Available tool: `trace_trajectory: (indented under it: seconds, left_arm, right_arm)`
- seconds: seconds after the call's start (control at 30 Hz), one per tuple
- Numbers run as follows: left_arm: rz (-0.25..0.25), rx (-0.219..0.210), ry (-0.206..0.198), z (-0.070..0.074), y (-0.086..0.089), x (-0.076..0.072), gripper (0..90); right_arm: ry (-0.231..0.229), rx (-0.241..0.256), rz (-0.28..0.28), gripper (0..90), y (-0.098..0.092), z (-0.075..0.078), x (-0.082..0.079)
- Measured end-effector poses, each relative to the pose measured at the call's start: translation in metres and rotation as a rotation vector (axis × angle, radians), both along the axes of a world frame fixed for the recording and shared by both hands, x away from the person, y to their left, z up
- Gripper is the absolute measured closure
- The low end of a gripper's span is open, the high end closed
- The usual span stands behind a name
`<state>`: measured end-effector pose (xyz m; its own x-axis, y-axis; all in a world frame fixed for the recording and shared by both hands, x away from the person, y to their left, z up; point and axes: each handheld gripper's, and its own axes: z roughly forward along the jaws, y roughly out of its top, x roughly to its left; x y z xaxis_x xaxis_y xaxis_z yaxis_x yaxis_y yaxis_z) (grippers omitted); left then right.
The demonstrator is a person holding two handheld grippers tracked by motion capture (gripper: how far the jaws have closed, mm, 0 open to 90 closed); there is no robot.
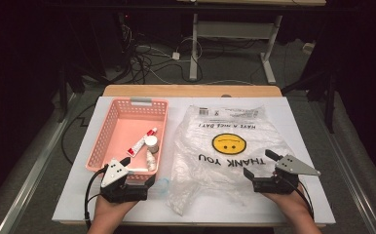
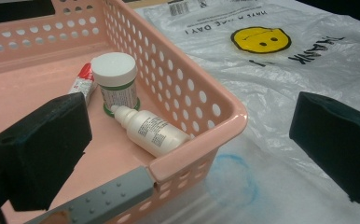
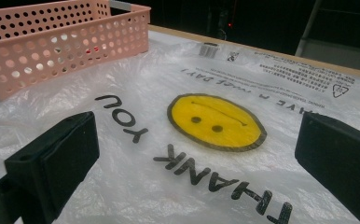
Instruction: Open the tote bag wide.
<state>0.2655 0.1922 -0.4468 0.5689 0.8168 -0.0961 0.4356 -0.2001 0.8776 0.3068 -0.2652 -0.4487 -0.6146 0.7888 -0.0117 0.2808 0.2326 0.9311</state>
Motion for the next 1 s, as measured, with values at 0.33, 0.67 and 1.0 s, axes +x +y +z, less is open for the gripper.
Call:
trace_trajectory:
  seconds: [0.33, 0.67, 1.0]
  left_arm:
    - [-0.014, 0.005, -0.002, 0.0, 0.0, 0.001, 0.0]
    - [-0.006, 0.001, 0.0, 0.0, 0.003, 0.002, 0.0]
    - [-0.01, 0.003, 0.002, 0.0, 0.003, 0.002, 0.0]
  right_arm:
    - [-0.009, -0.001, 0.003, 0.4, 0.001, 0.002, 0.0]
    - [-0.007, -0.003, -0.037, 1.2, -0.012, 0.007, 0.002]
    - [0.03, -0.021, -0.122, 4.3, -0.044, 0.009, 0.009]
